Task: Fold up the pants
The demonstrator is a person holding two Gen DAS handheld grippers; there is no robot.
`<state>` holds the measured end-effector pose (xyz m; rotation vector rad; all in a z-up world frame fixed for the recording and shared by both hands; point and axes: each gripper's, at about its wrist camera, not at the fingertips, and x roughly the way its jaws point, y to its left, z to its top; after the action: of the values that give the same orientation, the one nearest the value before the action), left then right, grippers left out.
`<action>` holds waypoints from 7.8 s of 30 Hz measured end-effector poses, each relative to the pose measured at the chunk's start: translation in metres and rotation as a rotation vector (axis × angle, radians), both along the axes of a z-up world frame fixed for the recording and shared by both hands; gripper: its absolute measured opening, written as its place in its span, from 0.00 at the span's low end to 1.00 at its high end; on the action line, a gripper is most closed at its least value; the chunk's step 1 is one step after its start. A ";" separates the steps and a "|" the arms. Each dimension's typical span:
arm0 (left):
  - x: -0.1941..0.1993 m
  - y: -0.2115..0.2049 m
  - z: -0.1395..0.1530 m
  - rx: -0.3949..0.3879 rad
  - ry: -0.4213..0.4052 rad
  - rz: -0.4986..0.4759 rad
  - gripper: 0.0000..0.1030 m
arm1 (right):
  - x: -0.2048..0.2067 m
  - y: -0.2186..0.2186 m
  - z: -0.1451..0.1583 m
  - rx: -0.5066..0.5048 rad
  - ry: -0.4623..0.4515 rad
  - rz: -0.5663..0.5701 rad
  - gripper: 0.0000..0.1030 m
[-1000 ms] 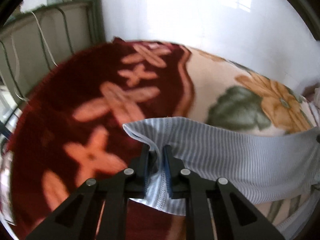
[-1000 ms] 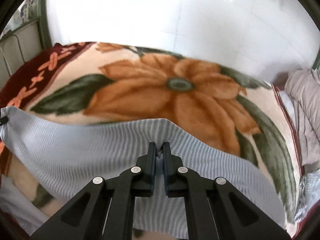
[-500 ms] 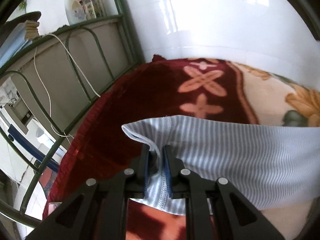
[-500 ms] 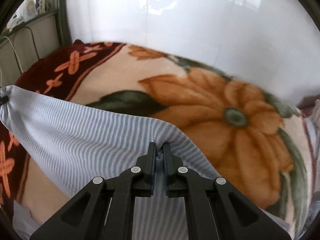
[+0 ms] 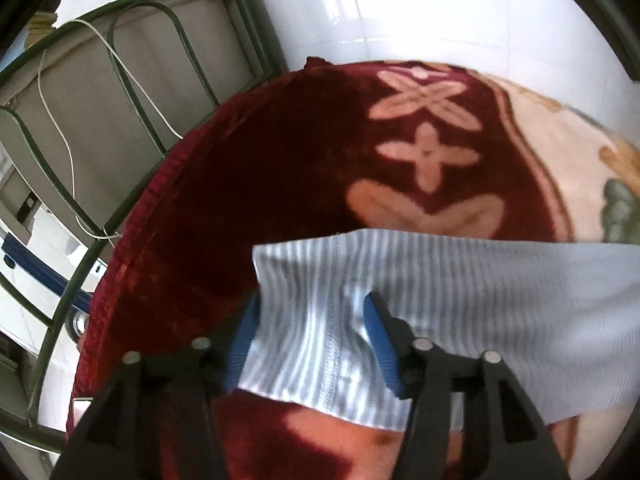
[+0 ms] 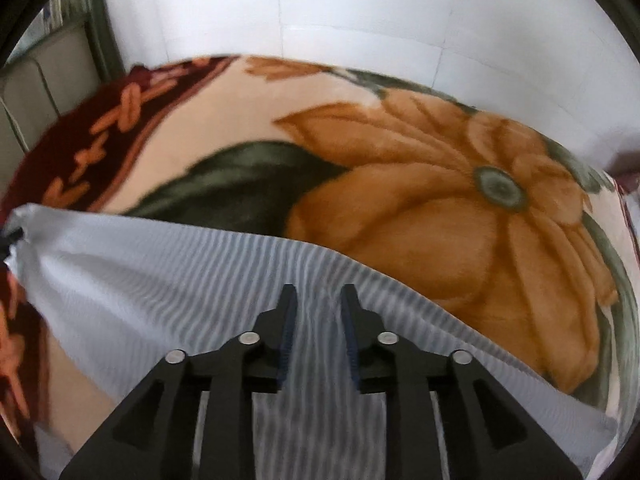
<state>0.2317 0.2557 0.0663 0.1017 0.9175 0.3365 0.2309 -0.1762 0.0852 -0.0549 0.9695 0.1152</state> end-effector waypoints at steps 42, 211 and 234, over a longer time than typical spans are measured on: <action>-0.086 -0.367 0.010 -0.263 0.156 -0.434 0.60 | -0.165 -0.276 0.010 0.210 0.021 -0.185 0.17; -0.272 -0.412 -0.048 -0.160 0.267 -0.870 0.69 | -0.264 -0.345 -0.041 0.309 0.041 -0.669 0.38; -0.317 -0.395 0.031 -0.200 0.105 -0.856 0.11 | -0.277 -0.362 -0.030 0.463 -0.120 -0.627 0.05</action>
<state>-0.0855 -0.1395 0.0969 0.3150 0.9249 -0.5580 -0.0460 -0.5387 0.0551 0.6576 0.7836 -0.2405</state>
